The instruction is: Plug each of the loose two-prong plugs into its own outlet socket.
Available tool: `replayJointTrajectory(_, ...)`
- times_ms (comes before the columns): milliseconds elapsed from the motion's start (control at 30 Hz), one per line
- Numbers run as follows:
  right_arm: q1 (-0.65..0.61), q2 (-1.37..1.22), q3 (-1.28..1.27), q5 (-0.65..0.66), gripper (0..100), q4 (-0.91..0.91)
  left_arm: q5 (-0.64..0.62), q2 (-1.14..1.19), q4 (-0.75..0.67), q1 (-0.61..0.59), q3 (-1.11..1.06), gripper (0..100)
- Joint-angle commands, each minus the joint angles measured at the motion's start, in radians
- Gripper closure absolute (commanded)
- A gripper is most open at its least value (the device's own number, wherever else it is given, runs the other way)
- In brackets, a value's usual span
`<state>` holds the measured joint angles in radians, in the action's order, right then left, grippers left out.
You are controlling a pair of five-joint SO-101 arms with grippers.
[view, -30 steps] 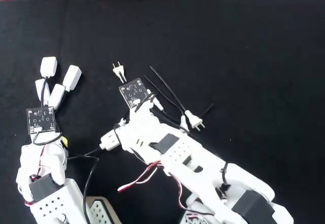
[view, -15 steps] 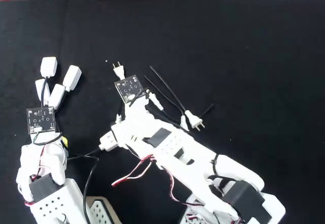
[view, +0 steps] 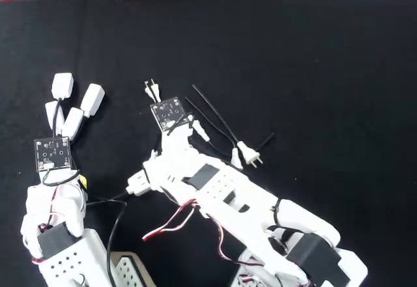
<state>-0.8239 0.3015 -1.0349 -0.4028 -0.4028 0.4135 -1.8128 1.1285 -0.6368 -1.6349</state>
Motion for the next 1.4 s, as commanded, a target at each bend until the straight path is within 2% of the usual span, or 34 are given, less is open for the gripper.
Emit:
replayJointTrajectory(0, -0.078, -0.007, -0.007, -0.021, 98.6, -0.038, 0.008, -0.009, -0.017, -0.005, 0.008, 81)
replayJointTrajectory(100, -0.080, -0.007, -0.007, -0.008, 98.6, -0.046, 0.008, -0.009, -0.017, -0.007, 0.008, 81)
replayJointTrajectory(233, -0.064, -0.007, -0.007, 0.074, 98.6, -0.083, 0.008, -0.009, -0.017, -0.007, 0.008, 81)
replayJointTrajectory(467, 0.084, 0.001, -0.001, 0.215, 98.6, -0.069, 0.008, -0.009, -0.017, -0.007, 0.008, 81)
replayJointTrajectory(667, 0.120, -0.001, -0.028, 0.285, 98.6, 0.055, 0.008, -0.009, -0.017, -0.010, 0.008, 81)
replayJointTrajectory(933, 0.083, 0.038, -0.010, 0.247, 98.6, 0.048, 0.008, -0.009, -0.017, -0.010, 0.008, 81)
replayJointTrajectory(1367, 0.155, 0.403, 0.010, 0.238, 98.6, -0.144, 0.008, -0.009, -0.015, 0.018, 0.016, 81)
